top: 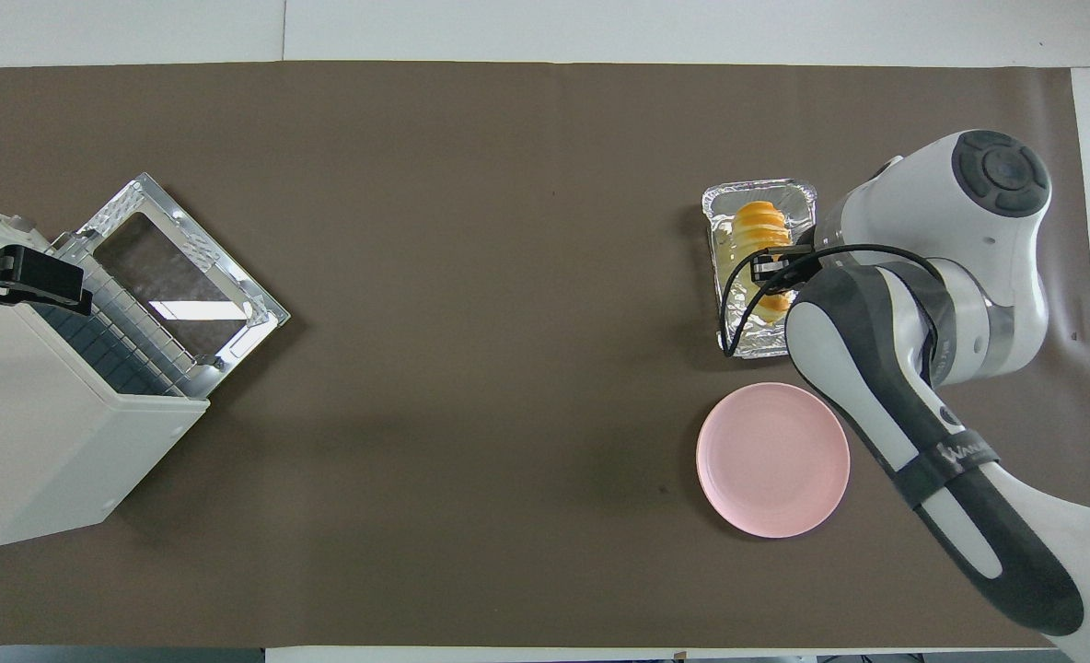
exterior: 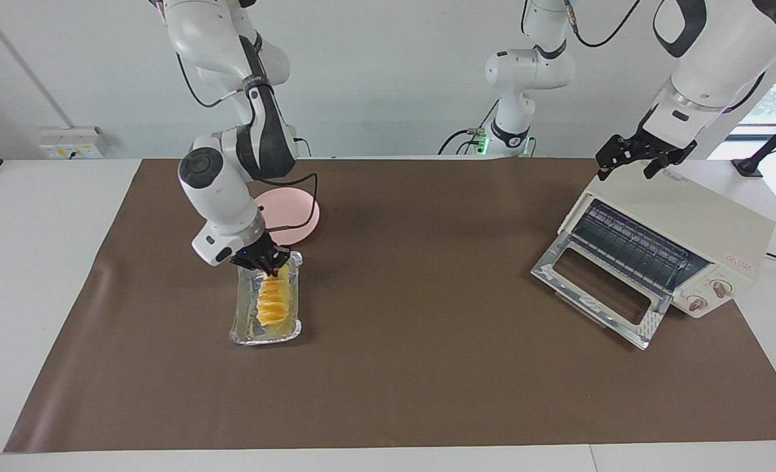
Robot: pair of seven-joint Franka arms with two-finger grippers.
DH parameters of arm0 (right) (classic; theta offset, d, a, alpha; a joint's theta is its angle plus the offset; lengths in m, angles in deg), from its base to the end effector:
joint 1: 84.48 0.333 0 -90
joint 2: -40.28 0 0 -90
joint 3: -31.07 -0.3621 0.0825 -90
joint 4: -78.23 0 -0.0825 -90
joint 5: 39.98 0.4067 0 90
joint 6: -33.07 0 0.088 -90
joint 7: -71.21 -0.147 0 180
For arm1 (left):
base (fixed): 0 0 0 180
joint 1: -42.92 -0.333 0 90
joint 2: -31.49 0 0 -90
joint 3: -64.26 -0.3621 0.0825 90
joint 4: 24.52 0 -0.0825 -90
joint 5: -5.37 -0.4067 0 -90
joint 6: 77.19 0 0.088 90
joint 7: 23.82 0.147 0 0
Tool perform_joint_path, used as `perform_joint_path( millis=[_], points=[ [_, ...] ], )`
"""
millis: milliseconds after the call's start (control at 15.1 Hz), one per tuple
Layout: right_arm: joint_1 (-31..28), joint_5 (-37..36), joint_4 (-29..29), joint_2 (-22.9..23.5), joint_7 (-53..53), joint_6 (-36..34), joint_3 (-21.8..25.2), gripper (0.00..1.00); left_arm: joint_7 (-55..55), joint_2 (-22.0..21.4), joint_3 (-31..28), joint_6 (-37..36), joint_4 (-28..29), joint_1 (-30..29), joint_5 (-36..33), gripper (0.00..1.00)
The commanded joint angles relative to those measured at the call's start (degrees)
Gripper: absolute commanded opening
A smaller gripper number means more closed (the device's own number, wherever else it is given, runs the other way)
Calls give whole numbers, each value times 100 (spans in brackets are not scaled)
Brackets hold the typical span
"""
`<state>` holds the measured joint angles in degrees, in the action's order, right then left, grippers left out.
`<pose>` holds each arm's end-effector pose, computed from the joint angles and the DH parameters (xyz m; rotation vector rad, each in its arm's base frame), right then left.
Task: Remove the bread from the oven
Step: 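Lift the bread and lower it onto the pink plate with the right gripper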
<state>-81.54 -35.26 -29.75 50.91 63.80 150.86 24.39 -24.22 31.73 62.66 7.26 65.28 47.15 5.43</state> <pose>0.6208 0.1098 0.4043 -3.0502 0.0033 0.0415 0.5634 -0.0261 0.6221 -3.1356 0.0611 0.1531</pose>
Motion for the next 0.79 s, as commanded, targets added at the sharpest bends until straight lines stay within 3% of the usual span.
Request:
perform_joint_path(
  millis=[0, 132, 331, 595, 728],
  points=[
    [-91, -59, 6, -507, -112, -693, -44, 0, 41, -156, 28, 106, 196, -27, -94, 100],
    [-4, -68, -292, -955, -164, -1186, -44, 0, 41, -156, 28, 106, 196, -27, -94, 100],
    [216, -77, -1266, -1851, -436, -1259, -70, 0, 41, -156, 28, 106, 196, -27, -94, 100],
    [418, -24, -2532, -2617, -630, -996, -88, 0, 41, -156, 28, 97, 196, -27, -94, 100],
    [471, -24, -3269, -2933, -622, -506, -88, 0, 41, -156, 28, 97, 196, -27, -94, 100]
  ],
)
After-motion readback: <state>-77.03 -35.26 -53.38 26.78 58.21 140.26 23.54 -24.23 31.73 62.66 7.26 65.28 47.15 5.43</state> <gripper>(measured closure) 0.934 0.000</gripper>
